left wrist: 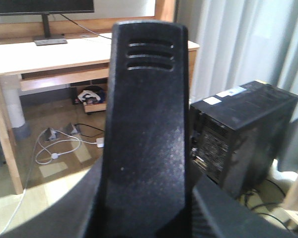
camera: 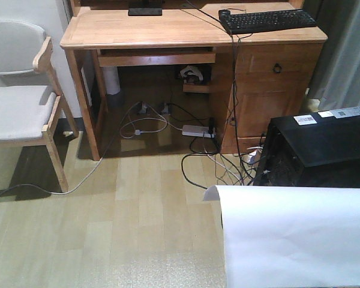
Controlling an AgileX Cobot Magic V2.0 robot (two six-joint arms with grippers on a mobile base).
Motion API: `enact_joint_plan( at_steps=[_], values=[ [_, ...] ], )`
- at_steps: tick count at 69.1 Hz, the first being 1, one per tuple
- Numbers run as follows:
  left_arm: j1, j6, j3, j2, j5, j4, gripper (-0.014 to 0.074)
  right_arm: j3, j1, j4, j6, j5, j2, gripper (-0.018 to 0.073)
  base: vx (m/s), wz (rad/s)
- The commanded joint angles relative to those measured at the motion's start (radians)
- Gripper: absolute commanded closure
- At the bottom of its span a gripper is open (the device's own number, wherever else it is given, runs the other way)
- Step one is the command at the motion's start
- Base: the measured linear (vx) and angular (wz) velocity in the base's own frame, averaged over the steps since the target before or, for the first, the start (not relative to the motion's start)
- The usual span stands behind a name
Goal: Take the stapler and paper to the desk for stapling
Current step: 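Drive the base forward up to the wooden desk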
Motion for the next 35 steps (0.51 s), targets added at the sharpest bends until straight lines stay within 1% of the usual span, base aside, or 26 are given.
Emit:
enact_joint_plan(
  at_steps=[1,35],
  values=[
    [-0.004,-0.003,-0.028,0.015,-0.115,0.003,0.0603,-0.028,0.001,0.011,-0.012,-0.059,0.009,0.0564,0.12,0.05],
    [-0.004,-0.003,-0.028,0.015,-0.114,0.003,0.0603,-0.028,0.001,0.011,-0.012,-0.059,0.009,0.0564,0.15,0.07]
  ],
)
